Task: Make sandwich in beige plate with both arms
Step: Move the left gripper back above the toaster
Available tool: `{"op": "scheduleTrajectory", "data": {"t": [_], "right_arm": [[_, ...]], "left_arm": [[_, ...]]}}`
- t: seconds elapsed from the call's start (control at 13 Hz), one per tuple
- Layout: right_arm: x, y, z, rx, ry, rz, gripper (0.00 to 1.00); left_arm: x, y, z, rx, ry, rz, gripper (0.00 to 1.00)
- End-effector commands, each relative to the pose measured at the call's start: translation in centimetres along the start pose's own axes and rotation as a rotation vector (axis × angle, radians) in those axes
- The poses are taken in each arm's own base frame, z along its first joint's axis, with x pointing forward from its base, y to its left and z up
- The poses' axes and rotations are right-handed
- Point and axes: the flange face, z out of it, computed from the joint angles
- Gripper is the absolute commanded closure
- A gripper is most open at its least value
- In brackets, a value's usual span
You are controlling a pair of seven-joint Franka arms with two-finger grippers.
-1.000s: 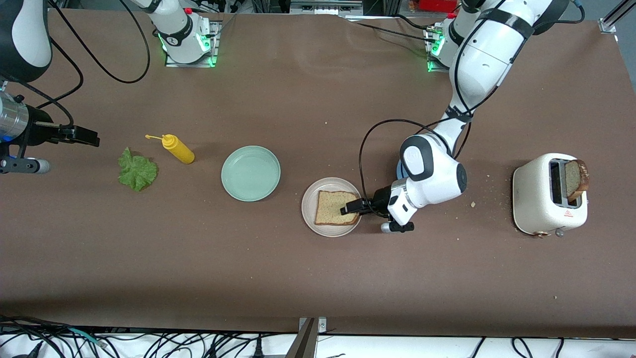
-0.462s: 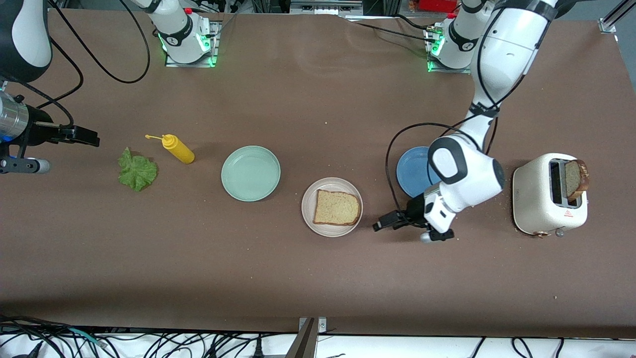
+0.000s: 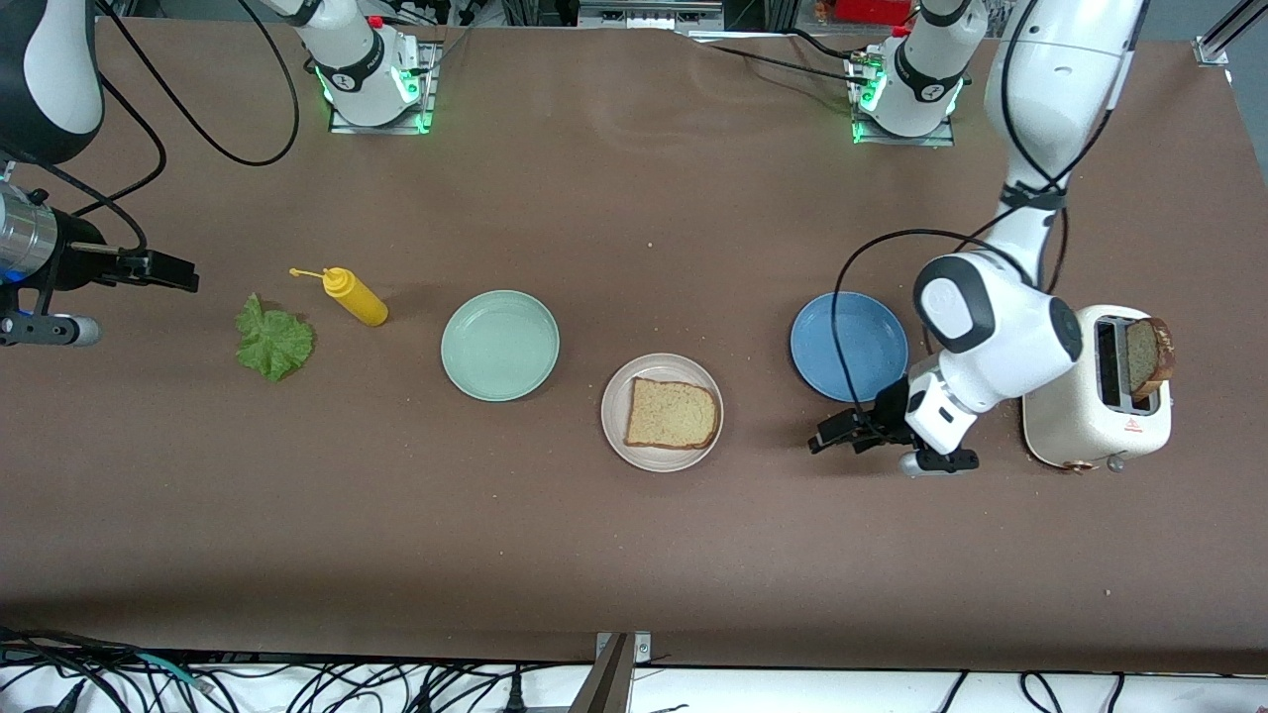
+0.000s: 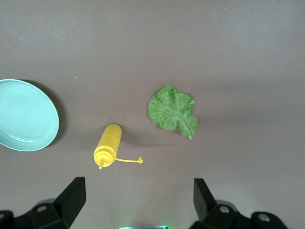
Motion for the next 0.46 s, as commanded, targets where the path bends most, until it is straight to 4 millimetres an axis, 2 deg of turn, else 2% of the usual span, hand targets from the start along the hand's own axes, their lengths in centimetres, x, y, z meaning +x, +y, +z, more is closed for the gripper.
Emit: {"op": "scheduleTrajectory", "data": {"t": [0.0, 0.31, 0.38], "right_arm": [[-0.3, 0.1, -0.1, 0.008, -0.002, 0.006, 0.00], [-0.3, 0.1, -0.1, 0.008, 0.000, 0.006, 0.00], [-0.3, 0.1, -0.1, 0.008, 0.000, 0.006, 0.00]], "left_arm": [[0.1, -3.4, -5.8, 0.070, -0.100, 0.046, 0.00], [0.8, -7.4, -12.6, 0.208, -0.157, 0.095, 0.00], [1.2, -7.8, -14.7, 0.238, -0.163, 0.111, 0.00]]}}
